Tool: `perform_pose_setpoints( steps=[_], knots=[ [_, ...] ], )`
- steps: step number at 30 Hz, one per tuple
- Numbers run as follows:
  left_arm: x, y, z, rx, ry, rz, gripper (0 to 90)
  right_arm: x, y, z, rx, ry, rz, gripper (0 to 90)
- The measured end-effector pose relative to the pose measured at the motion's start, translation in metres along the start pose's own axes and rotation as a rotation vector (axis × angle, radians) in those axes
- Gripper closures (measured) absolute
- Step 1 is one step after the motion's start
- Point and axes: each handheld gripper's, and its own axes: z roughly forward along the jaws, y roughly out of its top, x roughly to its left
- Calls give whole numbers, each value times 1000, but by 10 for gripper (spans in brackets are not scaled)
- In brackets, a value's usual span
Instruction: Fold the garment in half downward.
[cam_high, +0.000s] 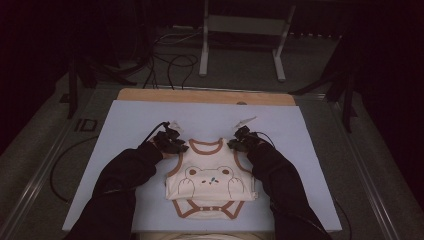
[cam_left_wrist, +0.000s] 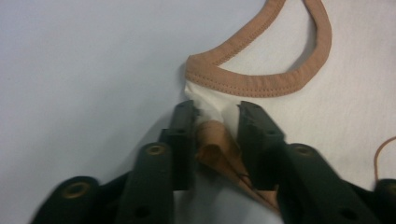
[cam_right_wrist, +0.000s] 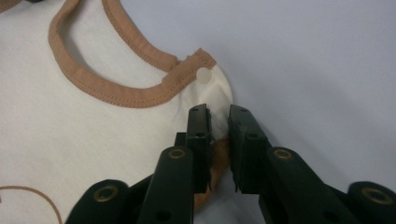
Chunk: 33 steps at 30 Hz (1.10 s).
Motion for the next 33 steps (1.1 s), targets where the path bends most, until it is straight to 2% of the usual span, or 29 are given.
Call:
perform_pose_setpoints(
  steps=[1,2,3,5,8,13,20,27,33],
  knots=[
    [0,0,0,0,0,0,769,0,0,0,0,0,0,803],
    [0,1,1,-1,-9,-20,769,0,0,0,1,1,2,807],
    [0,1,1,1,-16,-26,853,-1,0,0,4,6,4,811],
    [-1,2,1,7,-14,-19,869,0,1,0,5,6,11,814],
    [-1,4,-1,-2,-22,-10,877,-2,1,-2,8,9,10,816],
    [0,8,-10,-52,-21,-12,879,-3,4,-11,-19,5,11,817],
    [-2,17,-25,-106,2,18,879,-4,12,-25,-56,-8,2,817],
    [-1,28,-43,-164,14,21,879,-9,22,-38,-96,-20,6,817],
    [-1,38,-58,-195,29,38,879,-11,33,-50,-128,-44,-2,817]
  ],
)
